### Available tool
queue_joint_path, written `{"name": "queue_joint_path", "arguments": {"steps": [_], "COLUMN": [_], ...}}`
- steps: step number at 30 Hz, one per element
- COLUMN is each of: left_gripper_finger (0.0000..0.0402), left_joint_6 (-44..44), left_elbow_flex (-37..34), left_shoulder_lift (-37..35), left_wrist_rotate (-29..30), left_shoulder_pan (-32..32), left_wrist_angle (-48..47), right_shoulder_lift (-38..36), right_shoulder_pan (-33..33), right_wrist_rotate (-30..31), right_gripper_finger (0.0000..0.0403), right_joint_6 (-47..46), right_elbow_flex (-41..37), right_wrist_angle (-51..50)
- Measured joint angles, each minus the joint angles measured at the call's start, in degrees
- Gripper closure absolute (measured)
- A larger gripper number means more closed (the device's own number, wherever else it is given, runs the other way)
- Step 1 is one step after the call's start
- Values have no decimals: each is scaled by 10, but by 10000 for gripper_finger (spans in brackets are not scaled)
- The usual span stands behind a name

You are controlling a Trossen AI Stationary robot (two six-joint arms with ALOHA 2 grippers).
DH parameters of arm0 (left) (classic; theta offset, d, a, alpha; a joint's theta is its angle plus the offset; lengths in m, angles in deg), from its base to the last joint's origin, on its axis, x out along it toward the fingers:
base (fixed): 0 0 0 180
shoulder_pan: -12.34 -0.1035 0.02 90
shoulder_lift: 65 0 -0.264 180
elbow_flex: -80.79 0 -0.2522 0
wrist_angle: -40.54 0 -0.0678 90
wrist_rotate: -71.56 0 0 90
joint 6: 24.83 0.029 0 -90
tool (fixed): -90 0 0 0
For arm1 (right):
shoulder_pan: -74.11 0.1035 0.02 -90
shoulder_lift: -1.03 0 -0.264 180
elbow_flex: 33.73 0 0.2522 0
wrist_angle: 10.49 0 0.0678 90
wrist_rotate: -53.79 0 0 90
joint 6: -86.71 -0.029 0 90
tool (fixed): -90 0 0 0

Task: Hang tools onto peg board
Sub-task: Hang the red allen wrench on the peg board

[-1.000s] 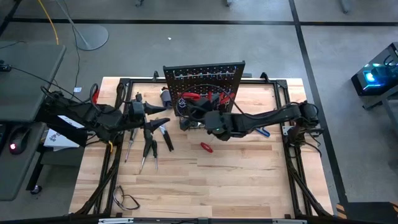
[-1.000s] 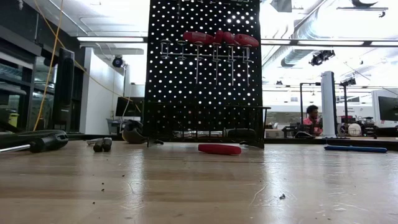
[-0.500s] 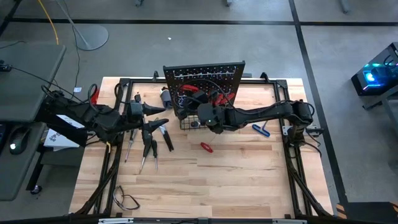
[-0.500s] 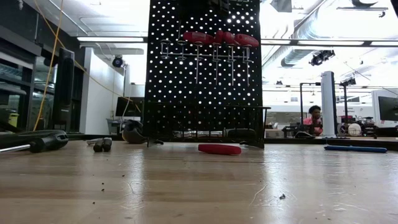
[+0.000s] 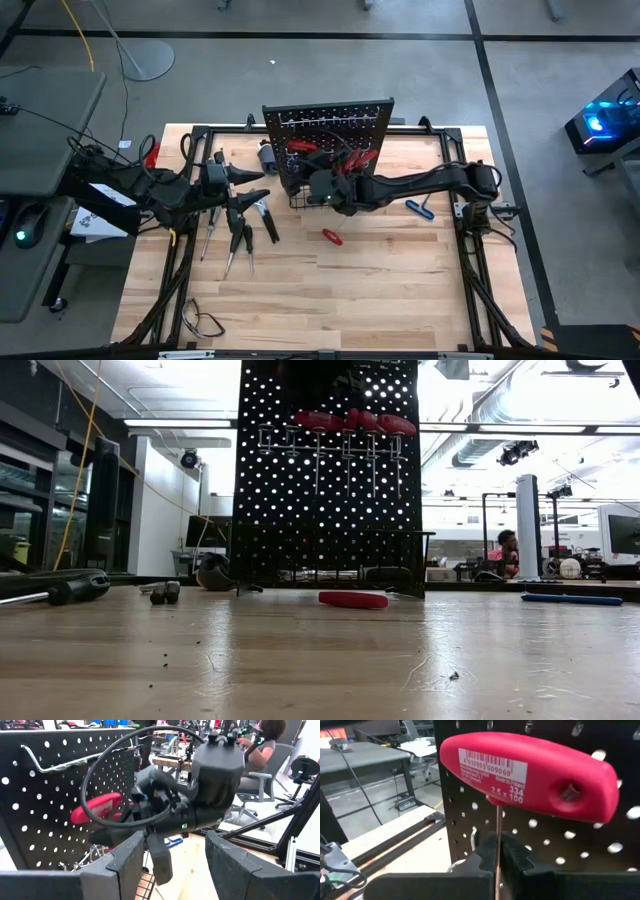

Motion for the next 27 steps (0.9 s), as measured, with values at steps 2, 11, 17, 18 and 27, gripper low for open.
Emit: {"name": "queue_joint_path", "arguments": {"steps": [2,11,17,18,27], "left_gripper_finger": [212,212,212,212,212], "left_joint_6": [0,-15,-15,-15,-15], "left_elbow_flex": [0,0,0,0,0], "left_shoulder_lift": [0,0,0,0,-1], "left_wrist_rotate": [0,0,0,0,1], "left_shoulder_pan": [0,0,0,0,0], "left_wrist_angle": [0,0,-1,-1,-6], "right_shoulder_lift": [4,7,6,6,-14], "right_shoulder_pan": [0,0,6,9,22], "right_wrist_rotate": [1,-4,4,10,28], "right_gripper_finger": [403,343,256,243,210], "right_joint_6": [-5,-17,-64,-64,-34], "right_elbow_flex": [0,0,1,1,0], "right_wrist_angle": [-3,-9,-32,-35,-103]}}
